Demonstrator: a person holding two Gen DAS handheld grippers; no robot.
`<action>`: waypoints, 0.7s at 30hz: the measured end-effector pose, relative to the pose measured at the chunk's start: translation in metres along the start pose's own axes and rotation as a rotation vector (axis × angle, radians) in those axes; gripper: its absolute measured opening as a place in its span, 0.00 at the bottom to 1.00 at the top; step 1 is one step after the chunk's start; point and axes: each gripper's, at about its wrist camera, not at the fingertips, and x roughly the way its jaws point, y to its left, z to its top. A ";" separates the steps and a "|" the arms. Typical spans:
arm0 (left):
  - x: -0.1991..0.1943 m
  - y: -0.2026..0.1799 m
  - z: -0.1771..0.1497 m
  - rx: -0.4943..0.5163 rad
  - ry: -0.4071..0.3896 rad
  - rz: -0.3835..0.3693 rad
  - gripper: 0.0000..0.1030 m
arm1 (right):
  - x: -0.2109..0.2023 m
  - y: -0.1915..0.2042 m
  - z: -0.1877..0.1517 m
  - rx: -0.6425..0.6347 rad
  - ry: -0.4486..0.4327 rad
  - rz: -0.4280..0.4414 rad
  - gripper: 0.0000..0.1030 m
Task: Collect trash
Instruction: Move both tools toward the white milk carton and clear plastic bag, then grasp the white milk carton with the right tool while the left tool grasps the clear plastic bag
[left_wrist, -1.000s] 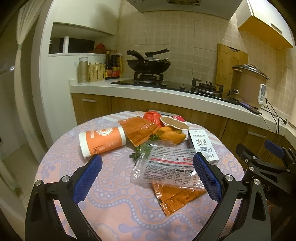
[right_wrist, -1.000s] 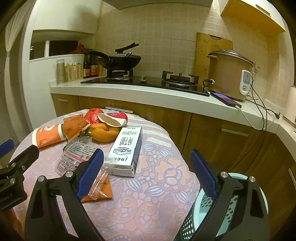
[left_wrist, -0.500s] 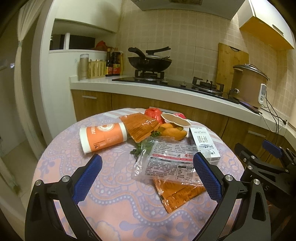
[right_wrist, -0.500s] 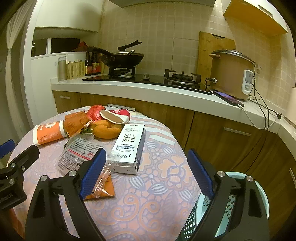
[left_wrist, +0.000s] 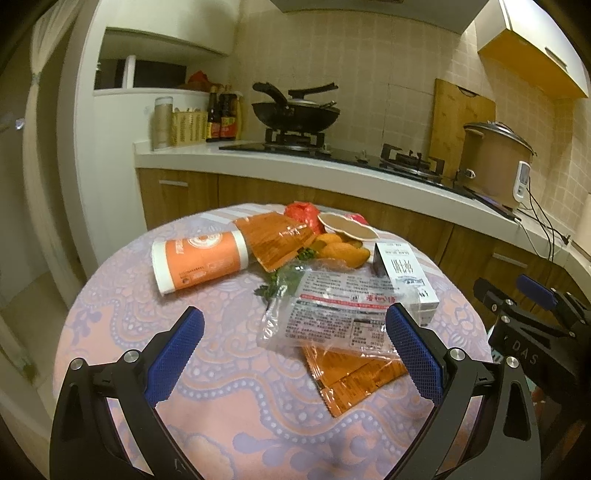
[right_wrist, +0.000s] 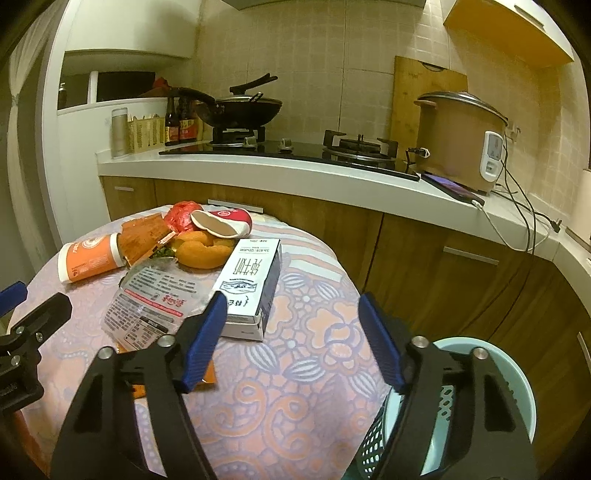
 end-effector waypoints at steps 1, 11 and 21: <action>0.002 -0.001 -0.001 -0.001 0.010 -0.008 0.93 | 0.001 -0.001 -0.001 -0.002 0.003 -0.001 0.60; 0.028 -0.034 -0.015 0.041 0.104 -0.099 0.93 | 0.006 -0.025 -0.004 0.025 0.014 -0.027 0.58; 0.068 -0.065 -0.020 0.091 0.214 -0.066 0.93 | 0.016 -0.040 -0.009 0.038 0.045 -0.005 0.58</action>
